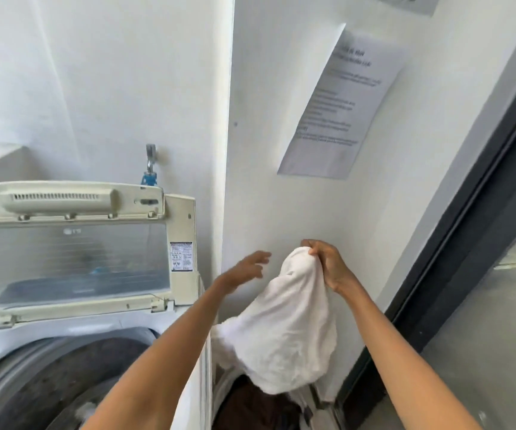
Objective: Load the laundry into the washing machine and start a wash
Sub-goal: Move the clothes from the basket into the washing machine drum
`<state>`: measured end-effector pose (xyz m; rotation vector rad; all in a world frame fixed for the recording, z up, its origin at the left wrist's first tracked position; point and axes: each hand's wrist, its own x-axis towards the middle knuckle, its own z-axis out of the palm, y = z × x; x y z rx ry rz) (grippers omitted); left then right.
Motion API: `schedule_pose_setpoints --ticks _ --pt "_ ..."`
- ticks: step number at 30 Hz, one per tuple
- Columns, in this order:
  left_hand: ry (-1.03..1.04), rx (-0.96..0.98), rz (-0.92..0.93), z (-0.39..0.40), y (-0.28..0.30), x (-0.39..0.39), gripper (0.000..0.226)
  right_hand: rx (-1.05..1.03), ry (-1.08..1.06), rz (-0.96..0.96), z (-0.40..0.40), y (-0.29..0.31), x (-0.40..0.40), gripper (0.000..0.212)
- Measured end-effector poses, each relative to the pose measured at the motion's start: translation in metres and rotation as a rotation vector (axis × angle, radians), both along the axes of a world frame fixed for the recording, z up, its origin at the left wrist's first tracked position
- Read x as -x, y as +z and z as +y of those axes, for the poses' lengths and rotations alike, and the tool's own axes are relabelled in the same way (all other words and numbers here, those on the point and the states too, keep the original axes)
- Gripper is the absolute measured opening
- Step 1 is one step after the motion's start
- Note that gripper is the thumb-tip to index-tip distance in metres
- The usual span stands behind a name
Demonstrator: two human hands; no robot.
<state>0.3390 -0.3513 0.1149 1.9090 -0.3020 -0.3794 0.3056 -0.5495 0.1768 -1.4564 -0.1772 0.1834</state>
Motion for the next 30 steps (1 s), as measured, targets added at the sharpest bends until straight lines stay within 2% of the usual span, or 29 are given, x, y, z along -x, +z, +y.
schedule_pose_setpoints --ticks 2,4,6,8,9,13,16,18,19,20,22,24,25,27,29,30 --pt "-0.096 0.091 -0.022 -0.007 0.028 0.002 0.069 -0.069 0.014 -0.015 0.008 0.020 0.006 0.017" --pt "-0.291 -0.021 -0.055 -0.017 0.047 0.004 0.073 -0.182 0.025 -0.018 0.011 0.036 0.011 0.013" --pt "-0.364 -0.186 -0.109 -0.022 0.055 0.005 0.050 -0.257 0.029 -0.030 0.009 0.050 0.015 0.007" --pt "-0.285 -0.227 -0.182 -0.023 0.060 0.006 0.018 -0.262 -0.007 -0.058 0.000 0.060 0.019 0.011" --pt "-0.223 -0.215 -0.232 -0.021 0.061 0.004 0.014 -0.231 -0.042 -0.082 -0.008 0.064 0.020 0.008" --pt "0.059 -0.285 -0.485 -0.011 0.083 -0.008 0.026 0.022 -0.223 -0.188 -0.046 0.069 0.019 0.019" --pt "0.173 -0.254 -0.542 -0.011 0.105 -0.011 0.034 0.271 -0.261 -0.221 -0.061 0.060 0.019 0.024" --pt "0.186 -0.071 -0.426 -0.018 0.117 -0.009 0.033 0.529 -0.241 -0.254 -0.060 0.053 0.014 0.022" --pt "0.187 0.033 -0.342 -0.025 0.123 -0.006 0.027 0.647 -0.232 -0.263 -0.056 0.051 0.014 0.012" --pt "0.191 0.116 -0.265 -0.033 0.129 -0.004 0.020 0.728 -0.204 -0.282 -0.051 0.049 0.012 0.016" --pt "0.228 0.203 -0.124 -0.049 0.138 -0.003 0.009 0.772 -0.117 -0.359 -0.037 0.050 0.009 0.052" --pt "0.315 0.258 0.012 -0.062 0.146 -0.001 0.008 0.801 -0.094 -0.417 -0.018 0.051 0.010 0.067" --pt "0.361 0.304 0.064 -0.066 0.149 0.000 0.014 0.849 -0.164 -0.451 -0.009 0.049 0.010 0.067" --pt "0.434 0.424 0.113 -0.067 0.152 -0.003 0.024 0.885 -0.422 -0.554 0.003 0.041 0.009 0.053" --pt "0.498 0.549 0.141 -0.062 0.154 -0.004 0.024 0.685 -0.603 -0.555 0.009 0.036 0.008 0.029" --pt "0.534 0.598 0.151 -0.059 0.153 -0.006 0.022 0.541 -0.585 -0.489 0.011 0.037 0.007 0.019"
